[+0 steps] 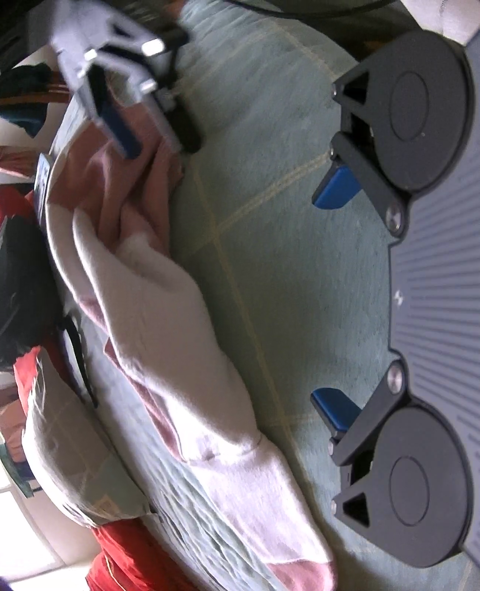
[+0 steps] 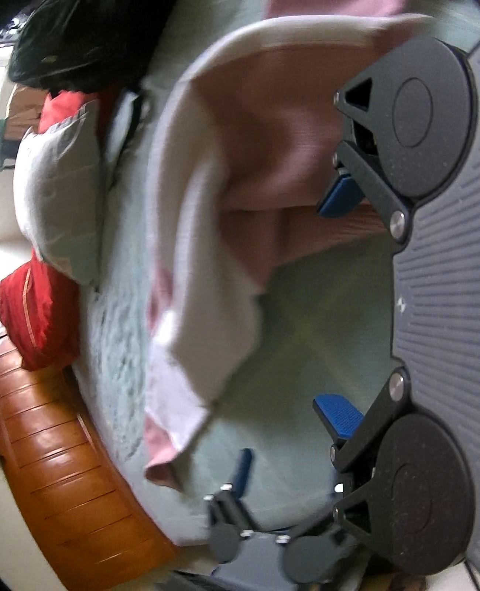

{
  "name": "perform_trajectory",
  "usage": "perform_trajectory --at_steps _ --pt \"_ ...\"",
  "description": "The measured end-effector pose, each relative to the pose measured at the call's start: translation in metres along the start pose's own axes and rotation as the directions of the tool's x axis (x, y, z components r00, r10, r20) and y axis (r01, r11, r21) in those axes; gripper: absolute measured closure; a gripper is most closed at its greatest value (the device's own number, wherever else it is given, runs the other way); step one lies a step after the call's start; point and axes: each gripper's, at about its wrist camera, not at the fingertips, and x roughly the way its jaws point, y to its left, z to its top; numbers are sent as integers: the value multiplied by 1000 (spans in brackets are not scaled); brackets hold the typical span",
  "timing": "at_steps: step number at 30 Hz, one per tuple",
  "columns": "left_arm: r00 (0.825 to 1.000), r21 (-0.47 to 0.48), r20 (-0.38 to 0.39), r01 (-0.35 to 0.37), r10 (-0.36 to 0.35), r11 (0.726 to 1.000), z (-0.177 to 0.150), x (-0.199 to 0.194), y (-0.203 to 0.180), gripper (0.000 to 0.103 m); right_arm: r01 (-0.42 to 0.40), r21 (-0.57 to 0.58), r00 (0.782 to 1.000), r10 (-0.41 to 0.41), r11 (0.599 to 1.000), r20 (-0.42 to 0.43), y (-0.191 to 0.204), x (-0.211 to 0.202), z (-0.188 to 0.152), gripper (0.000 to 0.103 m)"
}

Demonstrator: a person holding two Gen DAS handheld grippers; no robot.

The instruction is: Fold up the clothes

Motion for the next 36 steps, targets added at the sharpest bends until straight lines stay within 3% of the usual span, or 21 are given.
perform_trajectory --at_steps 3,7,19,25,32,36 --pt "1000 10 -4 4 -4 1000 1 1 -6 1 13 17 1000 -13 1000 1 2 0 -16 0" --pt "1000 15 -8 4 -4 1000 2 2 -8 1 -12 32 1000 12 999 18 -1 3 -14 0" --pt "1000 -21 -25 11 -12 1000 3 14 2 1 158 -41 987 -158 987 11 -22 56 7 0" --pt "1000 -31 -23 17 -18 999 0 13 3 1 158 -27 987 -158 987 0 -30 66 10 0" --pt "1000 -43 -22 20 -21 999 -2 11 3 1 164 -14 986 -164 986 -33 -35 58 17 19" --pt "1000 -43 -21 16 -17 999 -2 10 3 1 145 -2 989 -145 989 -34 -42 60 19 20"
